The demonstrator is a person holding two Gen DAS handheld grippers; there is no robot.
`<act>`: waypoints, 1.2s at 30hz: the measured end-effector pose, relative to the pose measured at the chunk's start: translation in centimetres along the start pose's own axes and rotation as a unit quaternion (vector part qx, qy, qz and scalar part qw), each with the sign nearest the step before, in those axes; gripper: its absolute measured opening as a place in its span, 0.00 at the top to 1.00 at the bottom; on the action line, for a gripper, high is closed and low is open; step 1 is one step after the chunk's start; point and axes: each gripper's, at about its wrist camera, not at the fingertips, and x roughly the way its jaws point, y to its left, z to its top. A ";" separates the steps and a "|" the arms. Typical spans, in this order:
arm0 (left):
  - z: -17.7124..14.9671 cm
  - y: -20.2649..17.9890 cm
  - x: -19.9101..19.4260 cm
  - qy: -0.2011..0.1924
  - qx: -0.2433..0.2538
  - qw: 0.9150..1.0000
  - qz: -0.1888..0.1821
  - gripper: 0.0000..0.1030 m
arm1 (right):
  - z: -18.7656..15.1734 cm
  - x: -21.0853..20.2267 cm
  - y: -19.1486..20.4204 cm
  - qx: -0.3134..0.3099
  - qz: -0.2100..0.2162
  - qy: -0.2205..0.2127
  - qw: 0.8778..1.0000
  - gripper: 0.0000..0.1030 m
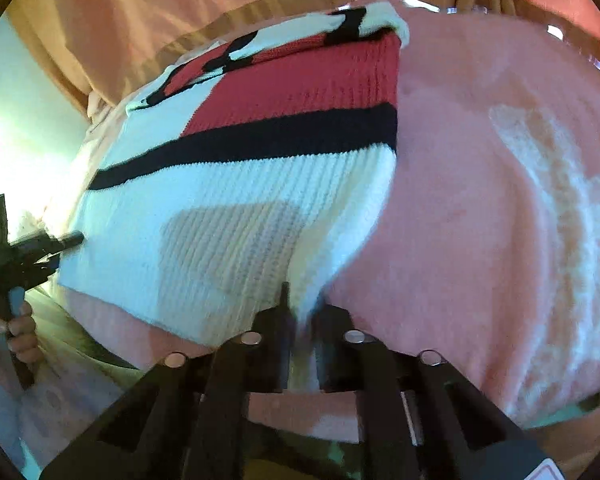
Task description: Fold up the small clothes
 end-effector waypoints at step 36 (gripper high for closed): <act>4.8 -14.9 -12.8 -0.121 0.149 0.980 -0.058 0.90 | 11.0 -18.1 -7.2 0.030 0.036 -0.161 0.986 0.93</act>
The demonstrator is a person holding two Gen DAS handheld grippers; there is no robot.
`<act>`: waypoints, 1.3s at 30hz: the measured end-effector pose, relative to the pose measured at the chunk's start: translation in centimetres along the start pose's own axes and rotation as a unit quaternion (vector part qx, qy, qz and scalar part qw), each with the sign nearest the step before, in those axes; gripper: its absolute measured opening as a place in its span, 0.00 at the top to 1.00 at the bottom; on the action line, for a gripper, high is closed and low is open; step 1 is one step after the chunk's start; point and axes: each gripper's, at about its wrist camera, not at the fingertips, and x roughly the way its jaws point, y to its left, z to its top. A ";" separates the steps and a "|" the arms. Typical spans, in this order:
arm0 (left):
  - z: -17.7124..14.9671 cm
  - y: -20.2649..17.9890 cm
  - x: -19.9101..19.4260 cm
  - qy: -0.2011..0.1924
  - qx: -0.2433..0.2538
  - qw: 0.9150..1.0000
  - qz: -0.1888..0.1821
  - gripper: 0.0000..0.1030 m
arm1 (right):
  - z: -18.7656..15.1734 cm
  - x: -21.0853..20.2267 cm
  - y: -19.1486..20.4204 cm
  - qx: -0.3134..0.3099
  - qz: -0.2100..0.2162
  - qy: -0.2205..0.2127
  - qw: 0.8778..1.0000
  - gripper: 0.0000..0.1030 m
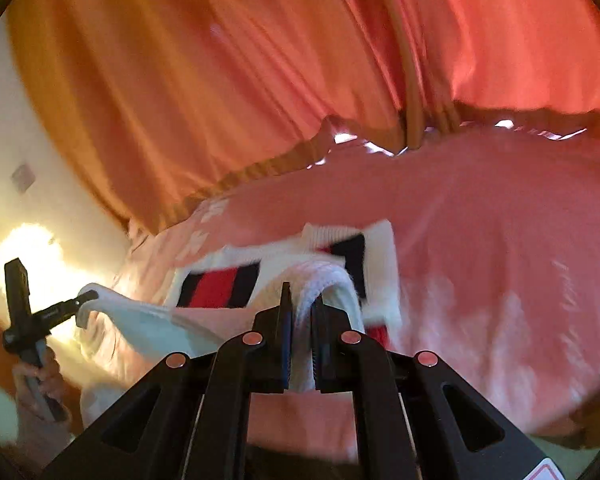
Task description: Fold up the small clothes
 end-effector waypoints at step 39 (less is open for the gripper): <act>2.9 4.4 22.8 0.112 -0.008 0.991 0.073 0.83 | 3.7 20.8 -6.9 -0.012 -0.046 0.142 0.989 0.54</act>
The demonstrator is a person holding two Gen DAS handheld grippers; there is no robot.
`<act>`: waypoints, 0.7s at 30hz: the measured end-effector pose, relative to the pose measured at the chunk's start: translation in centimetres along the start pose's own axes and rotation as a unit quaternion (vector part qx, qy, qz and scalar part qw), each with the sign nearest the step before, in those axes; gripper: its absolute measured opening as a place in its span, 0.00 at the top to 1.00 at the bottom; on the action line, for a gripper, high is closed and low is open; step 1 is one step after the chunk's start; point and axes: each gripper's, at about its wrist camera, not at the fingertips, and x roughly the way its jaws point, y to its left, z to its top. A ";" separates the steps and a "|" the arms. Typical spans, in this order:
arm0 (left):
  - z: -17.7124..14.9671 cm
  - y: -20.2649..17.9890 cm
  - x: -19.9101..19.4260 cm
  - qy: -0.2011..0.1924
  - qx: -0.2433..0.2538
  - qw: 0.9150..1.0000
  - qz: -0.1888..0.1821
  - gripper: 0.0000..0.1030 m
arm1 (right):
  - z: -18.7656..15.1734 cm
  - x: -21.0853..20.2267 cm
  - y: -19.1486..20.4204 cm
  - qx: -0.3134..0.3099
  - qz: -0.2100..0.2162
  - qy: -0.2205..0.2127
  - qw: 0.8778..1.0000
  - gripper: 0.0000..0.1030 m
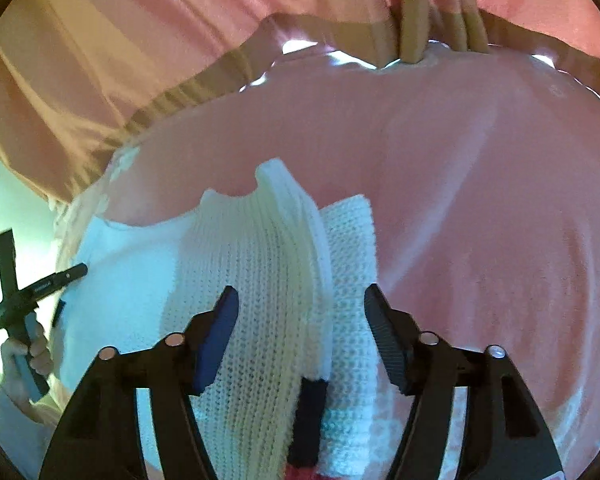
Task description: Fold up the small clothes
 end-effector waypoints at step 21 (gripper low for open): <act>-0.8 -0.4 -2.4 -0.030 0.023 0.995 0.088 0.91 | 0.5 -0.3 -0.6 0.024 -0.074 -0.012 0.997 0.68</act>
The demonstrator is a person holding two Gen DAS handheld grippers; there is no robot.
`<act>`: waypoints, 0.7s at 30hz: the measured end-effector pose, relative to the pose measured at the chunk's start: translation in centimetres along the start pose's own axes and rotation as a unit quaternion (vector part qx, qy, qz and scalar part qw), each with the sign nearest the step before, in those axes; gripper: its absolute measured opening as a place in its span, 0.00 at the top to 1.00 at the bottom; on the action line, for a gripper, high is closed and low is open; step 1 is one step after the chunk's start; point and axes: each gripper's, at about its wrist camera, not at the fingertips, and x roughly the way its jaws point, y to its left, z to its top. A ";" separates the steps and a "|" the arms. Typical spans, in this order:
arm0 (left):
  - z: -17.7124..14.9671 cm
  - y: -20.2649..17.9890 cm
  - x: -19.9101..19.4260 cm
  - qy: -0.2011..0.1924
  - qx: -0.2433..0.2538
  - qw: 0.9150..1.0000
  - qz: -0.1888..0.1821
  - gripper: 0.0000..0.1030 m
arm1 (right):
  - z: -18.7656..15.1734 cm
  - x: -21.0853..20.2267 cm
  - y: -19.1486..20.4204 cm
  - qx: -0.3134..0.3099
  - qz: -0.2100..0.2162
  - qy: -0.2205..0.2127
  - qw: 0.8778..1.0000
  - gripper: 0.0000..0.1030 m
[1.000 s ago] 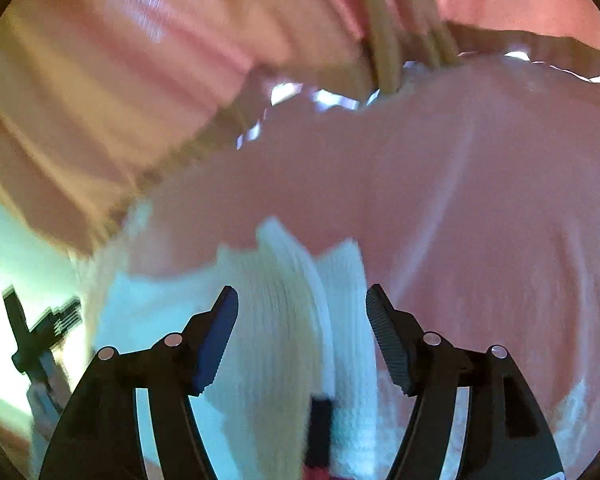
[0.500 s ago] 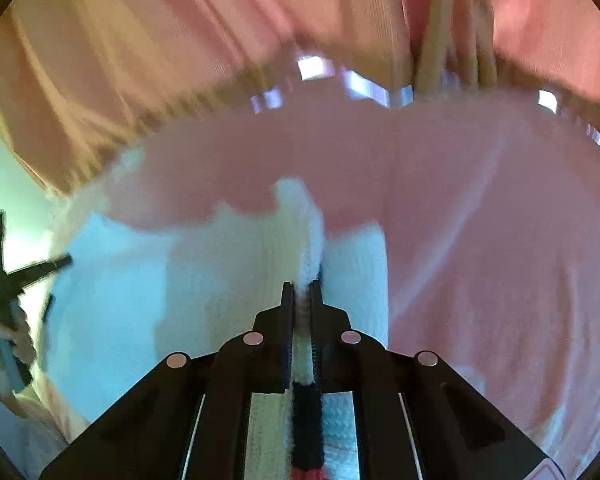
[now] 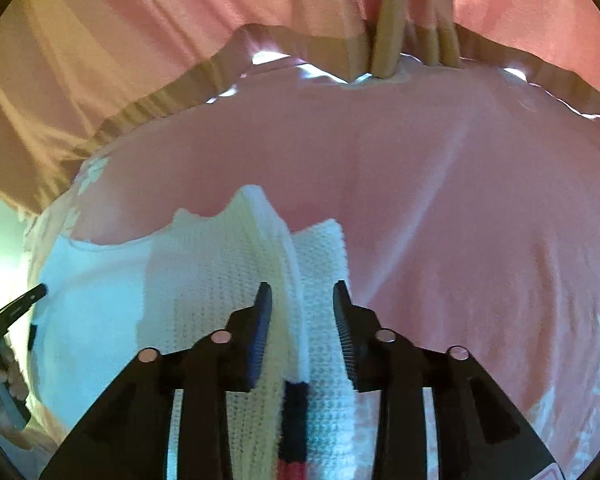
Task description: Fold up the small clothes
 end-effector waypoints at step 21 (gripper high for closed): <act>-1.7 0.0 -1.6 0.009 0.007 1.000 0.004 0.60 | -2.1 -3.7 0.8 -0.029 0.015 0.003 0.999 0.45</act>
